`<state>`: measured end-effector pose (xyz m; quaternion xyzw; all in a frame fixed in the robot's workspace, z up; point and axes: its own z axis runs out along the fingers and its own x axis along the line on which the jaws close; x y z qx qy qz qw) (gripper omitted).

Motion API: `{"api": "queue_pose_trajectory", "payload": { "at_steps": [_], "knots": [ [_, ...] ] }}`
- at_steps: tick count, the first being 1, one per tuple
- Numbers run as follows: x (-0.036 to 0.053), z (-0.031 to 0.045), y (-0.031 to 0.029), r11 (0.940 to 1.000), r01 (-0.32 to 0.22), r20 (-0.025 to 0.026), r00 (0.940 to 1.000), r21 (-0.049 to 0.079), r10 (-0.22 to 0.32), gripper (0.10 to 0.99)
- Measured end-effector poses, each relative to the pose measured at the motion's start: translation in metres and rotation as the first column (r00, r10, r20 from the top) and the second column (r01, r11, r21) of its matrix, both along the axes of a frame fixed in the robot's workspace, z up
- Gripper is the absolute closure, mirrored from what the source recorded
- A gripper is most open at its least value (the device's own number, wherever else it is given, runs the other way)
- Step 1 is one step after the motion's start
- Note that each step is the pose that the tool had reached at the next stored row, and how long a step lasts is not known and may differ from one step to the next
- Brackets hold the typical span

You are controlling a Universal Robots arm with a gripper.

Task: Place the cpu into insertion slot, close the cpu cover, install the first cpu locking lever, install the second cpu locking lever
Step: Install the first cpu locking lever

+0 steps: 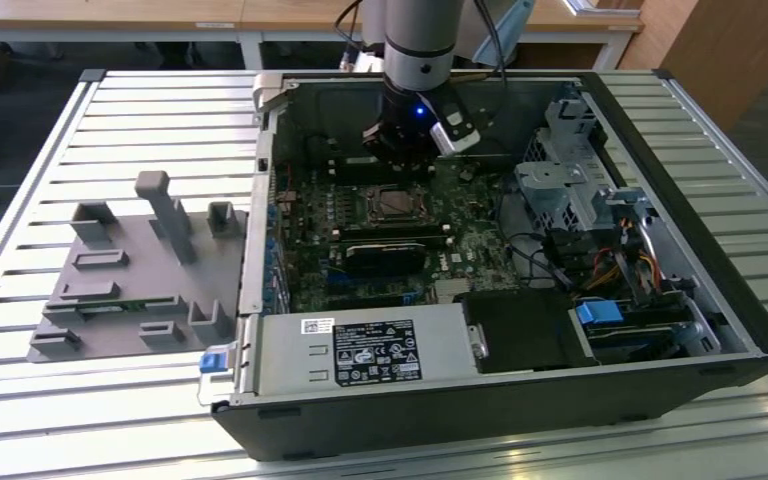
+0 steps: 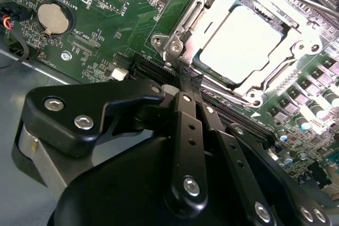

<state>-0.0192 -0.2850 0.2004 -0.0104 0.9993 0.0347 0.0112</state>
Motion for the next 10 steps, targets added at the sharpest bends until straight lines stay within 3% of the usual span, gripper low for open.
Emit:
{"api": "queue_pose_trajectory", "payload": {
  "at_steps": [10],
  "knots": [
    [0.0001, -0.0013, -0.0001, 0.9999, 0.0, -0.0003, 1.0, -0.015, 0.0, 0.969]
  ]
}}
